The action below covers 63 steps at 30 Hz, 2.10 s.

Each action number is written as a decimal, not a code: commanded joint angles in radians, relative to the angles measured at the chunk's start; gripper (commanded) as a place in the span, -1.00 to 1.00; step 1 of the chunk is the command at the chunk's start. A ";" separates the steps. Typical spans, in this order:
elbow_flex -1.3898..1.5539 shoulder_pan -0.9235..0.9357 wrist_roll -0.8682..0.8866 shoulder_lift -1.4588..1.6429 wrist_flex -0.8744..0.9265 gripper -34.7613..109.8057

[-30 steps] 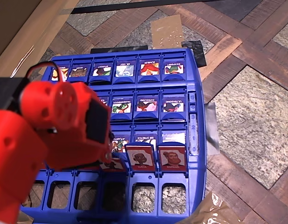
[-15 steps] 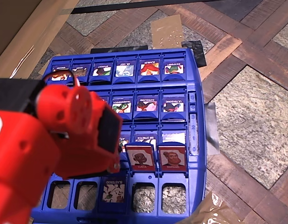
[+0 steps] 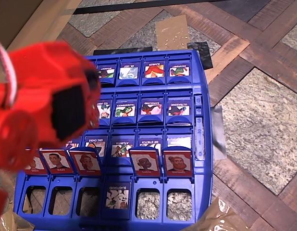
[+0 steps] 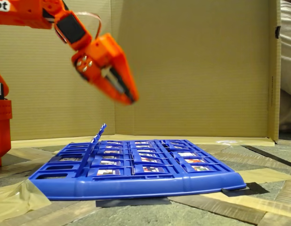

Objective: Flip A3.

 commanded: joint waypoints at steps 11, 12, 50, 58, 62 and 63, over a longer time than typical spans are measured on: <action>0.304 -0.038 0.020 0.456 -0.793 -0.52; 0.341 -0.038 0.020 0.494 -0.857 -0.52; 0.900 -0.080 0.123 1.022 -2.665 -0.52; 0.922 -0.080 0.115 1.028 -2.671 -0.52; 0.922 -0.080 0.114 1.028 -2.671 -0.52; 0.922 -0.080 0.114 1.028 -2.671 -0.52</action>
